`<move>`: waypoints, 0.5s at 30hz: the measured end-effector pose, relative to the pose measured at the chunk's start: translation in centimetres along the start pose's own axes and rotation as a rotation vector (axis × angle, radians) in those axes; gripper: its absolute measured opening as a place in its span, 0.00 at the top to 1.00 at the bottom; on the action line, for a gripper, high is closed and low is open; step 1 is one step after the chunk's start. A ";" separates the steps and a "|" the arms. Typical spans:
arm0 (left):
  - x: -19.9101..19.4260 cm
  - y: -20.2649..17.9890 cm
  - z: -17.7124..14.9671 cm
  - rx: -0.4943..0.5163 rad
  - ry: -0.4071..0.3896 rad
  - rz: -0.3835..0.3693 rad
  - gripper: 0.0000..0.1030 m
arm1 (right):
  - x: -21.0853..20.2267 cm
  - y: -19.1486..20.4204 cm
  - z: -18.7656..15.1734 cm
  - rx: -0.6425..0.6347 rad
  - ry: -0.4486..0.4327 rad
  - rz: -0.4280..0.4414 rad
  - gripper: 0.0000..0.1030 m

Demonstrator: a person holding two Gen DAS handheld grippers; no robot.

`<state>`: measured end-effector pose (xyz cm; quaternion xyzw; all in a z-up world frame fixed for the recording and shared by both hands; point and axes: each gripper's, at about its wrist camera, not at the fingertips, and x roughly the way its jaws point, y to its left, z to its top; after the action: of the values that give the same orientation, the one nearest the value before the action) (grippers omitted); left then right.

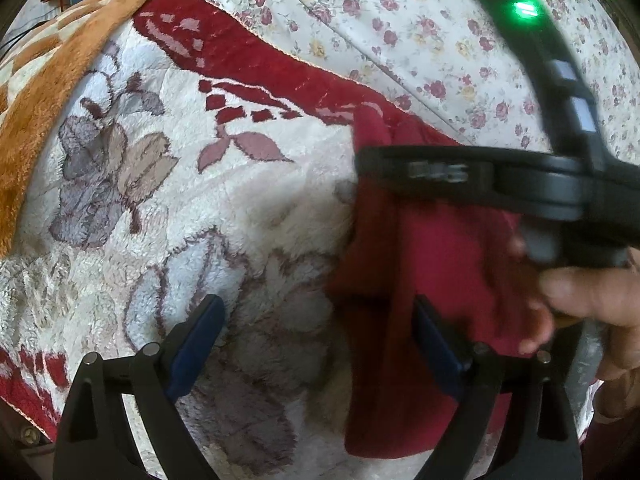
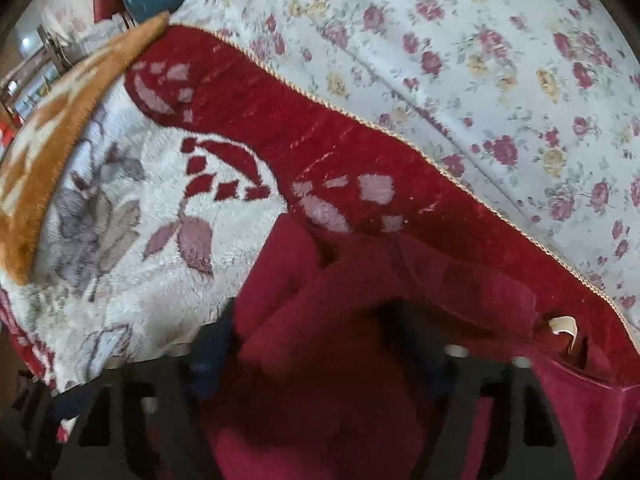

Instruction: Fold small clothes

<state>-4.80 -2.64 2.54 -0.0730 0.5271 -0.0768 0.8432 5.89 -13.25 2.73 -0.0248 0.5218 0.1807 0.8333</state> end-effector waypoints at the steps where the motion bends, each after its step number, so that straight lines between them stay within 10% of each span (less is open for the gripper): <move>1: -0.1 0.0 0.0 -0.003 -0.005 -0.010 0.10 | -0.7 -0.7 -0.1 0.021 -0.006 0.042 0.57; 9: 0.1 -2.2 0.5 0.036 -0.032 -0.087 0.16 | -3.4 -2.7 -0.8 0.094 -0.046 0.148 0.76; 13: -0.1 -2.7 0.7 0.044 -0.023 -0.162 0.73 | -3.4 -2.7 -0.8 0.091 -0.039 0.154 0.77; 15: -0.1 -2.8 0.6 0.043 -0.020 -0.178 0.75 | -3.7 -2.8 -0.9 0.083 -0.034 0.150 0.77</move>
<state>-4.47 -5.37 3.49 -0.1021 0.5082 -0.1620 0.8397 4.56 -17.07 5.13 0.0522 0.5149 0.2214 0.8265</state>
